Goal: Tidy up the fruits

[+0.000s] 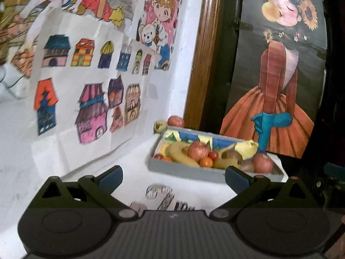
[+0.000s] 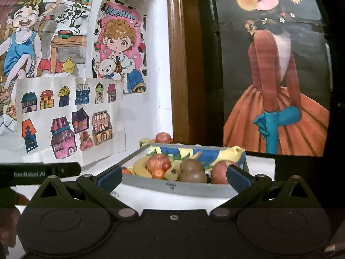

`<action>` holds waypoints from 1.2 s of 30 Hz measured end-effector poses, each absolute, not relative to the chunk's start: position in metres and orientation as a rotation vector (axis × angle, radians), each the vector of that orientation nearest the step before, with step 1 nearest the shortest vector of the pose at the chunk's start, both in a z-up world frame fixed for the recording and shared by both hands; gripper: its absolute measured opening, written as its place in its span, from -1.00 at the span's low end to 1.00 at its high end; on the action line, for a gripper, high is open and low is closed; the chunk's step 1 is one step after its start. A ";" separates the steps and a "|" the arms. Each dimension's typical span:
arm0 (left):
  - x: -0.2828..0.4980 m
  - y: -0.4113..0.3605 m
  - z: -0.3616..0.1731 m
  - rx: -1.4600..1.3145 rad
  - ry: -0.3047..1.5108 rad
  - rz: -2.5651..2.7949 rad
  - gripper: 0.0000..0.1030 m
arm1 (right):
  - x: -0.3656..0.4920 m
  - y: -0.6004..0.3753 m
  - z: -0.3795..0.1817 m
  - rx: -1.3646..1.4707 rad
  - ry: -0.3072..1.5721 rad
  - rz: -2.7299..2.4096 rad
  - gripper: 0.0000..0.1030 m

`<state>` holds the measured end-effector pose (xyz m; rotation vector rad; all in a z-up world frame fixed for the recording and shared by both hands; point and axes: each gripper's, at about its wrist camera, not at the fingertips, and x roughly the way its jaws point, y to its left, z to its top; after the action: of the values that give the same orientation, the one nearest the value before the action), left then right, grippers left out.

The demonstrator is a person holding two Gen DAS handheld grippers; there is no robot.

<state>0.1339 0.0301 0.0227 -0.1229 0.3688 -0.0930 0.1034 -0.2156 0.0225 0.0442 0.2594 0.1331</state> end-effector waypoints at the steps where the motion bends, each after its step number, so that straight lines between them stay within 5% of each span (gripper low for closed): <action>1: 0.129 0.031 0.021 -0.117 0.374 -0.093 0.99 | 0.097 -0.215 0.021 0.049 0.264 0.124 0.99; 36: 0.078 0.049 -0.004 -0.129 0.425 -0.068 1.00 | 0.027 -0.198 -0.009 0.077 0.267 0.027 0.99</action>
<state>0.0780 0.0488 -0.0037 -0.1292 0.4250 -0.0683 0.0275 -0.1976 -0.0093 0.0774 0.2671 0.0267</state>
